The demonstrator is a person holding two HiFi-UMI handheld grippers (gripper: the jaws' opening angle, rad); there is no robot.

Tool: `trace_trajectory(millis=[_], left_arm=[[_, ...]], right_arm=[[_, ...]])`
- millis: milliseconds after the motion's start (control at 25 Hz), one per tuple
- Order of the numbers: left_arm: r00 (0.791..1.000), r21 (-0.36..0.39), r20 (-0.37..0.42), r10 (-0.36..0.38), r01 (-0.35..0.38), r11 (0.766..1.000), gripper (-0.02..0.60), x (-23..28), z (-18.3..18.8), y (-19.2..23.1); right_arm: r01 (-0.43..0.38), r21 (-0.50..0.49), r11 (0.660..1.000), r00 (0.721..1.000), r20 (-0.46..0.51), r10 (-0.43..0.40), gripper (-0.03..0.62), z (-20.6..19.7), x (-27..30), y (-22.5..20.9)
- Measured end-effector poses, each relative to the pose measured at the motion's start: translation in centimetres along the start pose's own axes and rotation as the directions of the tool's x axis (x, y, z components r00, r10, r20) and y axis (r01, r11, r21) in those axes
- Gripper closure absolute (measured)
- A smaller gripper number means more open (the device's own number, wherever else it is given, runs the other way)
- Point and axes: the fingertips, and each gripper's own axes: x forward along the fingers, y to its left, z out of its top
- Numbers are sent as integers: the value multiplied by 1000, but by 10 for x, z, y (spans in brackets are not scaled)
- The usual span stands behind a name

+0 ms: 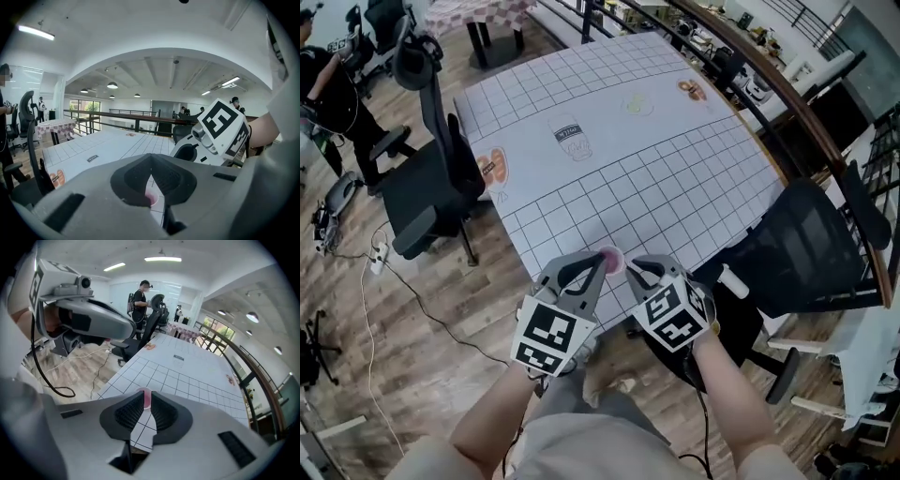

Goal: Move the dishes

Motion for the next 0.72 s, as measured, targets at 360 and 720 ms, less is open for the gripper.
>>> trace_trajectory(millis=[360, 720], left_arm=[[982, 133, 106, -155, 141, 981, 568, -4, 61, -64], [899, 224, 278, -338, 282, 933, 568, -36, 140, -161]], right_arm=[[169, 233, 958, 959, 187, -215, 543, 0, -115, -26], [425, 378, 823, 777, 315, -545, 557, -20, -260, -25]])
